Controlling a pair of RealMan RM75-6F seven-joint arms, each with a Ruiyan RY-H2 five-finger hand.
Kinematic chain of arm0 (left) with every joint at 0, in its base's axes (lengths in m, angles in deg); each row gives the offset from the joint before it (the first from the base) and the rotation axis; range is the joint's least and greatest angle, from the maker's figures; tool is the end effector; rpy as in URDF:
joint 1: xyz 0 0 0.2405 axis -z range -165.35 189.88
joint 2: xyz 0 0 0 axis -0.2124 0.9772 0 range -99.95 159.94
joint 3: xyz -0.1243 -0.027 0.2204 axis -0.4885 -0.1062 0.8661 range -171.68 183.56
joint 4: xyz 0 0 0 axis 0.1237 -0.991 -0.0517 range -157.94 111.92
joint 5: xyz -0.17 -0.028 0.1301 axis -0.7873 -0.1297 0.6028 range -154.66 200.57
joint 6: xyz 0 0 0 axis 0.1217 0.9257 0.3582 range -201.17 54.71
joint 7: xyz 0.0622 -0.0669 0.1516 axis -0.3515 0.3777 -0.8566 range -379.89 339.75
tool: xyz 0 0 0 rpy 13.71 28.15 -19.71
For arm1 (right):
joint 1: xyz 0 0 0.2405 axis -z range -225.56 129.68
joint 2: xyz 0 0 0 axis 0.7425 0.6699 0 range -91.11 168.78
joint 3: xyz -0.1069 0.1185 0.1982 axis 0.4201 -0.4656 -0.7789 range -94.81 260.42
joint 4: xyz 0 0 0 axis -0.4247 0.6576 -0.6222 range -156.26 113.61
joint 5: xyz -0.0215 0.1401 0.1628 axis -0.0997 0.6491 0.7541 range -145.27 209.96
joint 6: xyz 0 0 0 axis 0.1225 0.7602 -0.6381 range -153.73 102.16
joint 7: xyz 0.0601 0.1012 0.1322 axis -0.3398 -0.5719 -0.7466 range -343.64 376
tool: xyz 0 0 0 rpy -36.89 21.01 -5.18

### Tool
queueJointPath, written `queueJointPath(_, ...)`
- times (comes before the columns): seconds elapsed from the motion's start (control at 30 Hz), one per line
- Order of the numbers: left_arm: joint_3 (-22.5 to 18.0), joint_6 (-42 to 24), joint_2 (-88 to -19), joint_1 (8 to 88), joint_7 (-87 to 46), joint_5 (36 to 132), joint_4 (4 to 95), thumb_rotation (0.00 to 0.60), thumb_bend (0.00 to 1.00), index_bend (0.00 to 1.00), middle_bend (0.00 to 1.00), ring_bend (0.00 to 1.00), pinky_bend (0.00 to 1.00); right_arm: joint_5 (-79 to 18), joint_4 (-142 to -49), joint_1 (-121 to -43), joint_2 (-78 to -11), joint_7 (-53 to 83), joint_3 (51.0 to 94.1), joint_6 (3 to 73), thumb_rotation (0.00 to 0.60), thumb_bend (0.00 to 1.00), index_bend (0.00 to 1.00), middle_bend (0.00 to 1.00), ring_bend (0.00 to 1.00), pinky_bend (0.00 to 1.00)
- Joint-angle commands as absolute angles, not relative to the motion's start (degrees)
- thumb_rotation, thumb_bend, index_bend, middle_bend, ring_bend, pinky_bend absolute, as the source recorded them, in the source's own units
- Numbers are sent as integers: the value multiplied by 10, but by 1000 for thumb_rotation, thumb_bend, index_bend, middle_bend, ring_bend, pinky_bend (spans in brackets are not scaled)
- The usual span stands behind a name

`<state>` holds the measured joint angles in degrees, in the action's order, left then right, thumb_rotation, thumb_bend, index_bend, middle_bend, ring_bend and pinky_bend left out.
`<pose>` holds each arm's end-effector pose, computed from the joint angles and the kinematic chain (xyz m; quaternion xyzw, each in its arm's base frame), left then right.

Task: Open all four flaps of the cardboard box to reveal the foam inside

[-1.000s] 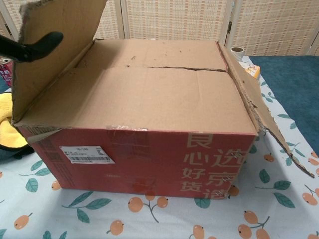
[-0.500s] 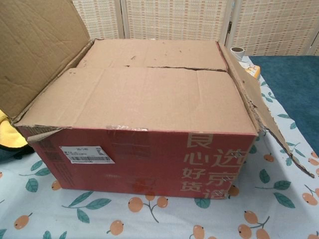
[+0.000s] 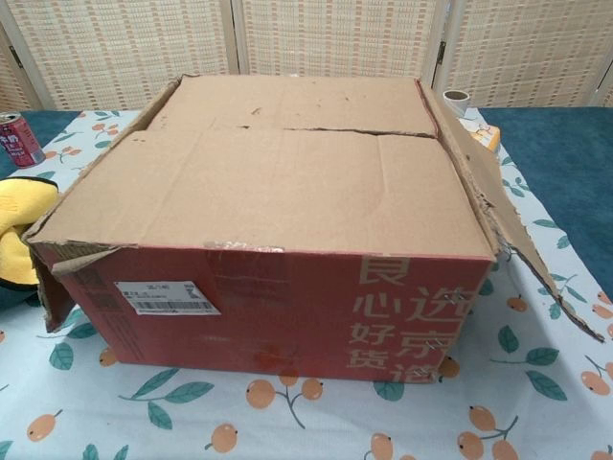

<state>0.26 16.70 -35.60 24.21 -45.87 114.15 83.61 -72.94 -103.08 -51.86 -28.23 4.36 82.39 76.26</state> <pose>-0.2036 0.2439 0.1479 -0.6338 -0.2353 -0.4315 0.5973 -0.2753 -0.1876 0.1640 0.6281 -0.2824 0.5345 0.4899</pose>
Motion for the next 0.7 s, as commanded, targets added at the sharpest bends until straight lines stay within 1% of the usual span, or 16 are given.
queueJointPath(0.03,23,175,-364,227,-423,1160,796,600,518,0,35,37,47,-740,-1105,-561,-251,83,821,695,600,379,0,0,0,0)
queueJointPath(0.17,26,210,-379,210,-380,1177,758,600,518,0,35,37,28,-733,-1206,-609,-210,110,812,610,600,379,0,0,0,0)
queueJointPath(0.33,31,226,-386,200,-347,1187,728,600,517,0,35,36,15,-683,-1297,-667,-191,155,780,510,600,379,0,0,0,0)
queueJointPath(0.53,26,235,-392,192,-306,1178,695,600,517,0,35,35,15,-602,-1341,-731,-203,216,735,417,600,379,0,0,0,0)
queueJointPath(0.7,20,241,-390,188,-257,1170,669,600,516,0,35,35,15,-529,-1359,-773,-224,299,699,377,600,378,0,0,0,0)
